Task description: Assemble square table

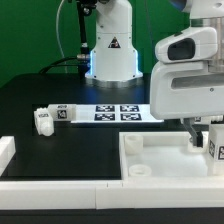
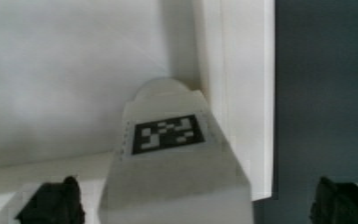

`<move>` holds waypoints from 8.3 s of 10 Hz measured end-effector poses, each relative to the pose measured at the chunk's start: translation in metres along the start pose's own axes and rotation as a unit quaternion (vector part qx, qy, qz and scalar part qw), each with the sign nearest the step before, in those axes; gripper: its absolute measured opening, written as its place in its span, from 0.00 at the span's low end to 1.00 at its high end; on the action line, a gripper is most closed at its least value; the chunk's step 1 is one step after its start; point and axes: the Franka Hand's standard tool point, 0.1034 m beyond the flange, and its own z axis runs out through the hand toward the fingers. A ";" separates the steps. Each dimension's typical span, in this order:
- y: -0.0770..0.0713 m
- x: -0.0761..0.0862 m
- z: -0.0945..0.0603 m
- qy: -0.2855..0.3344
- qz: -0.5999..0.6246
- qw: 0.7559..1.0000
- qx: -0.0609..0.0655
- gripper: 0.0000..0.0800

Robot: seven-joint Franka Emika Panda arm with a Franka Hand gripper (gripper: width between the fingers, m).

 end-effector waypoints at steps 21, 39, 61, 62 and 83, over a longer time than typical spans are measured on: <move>0.004 0.000 0.001 -0.038 0.792 0.608 0.033 0.36; -0.012 -0.005 -0.050 -0.058 0.605 0.793 0.047 0.81; 0.012 -0.123 -0.043 -0.046 0.637 0.768 0.048 0.81; 0.012 -0.123 -0.042 -0.046 0.637 0.768 0.048 0.81; -0.012 -0.270 0.047 -0.085 0.704 0.702 -0.066 0.81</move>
Offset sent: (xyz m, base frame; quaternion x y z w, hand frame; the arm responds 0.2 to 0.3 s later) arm 0.0000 0.0000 0.0000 0.0000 0.0000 0.0650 0.9979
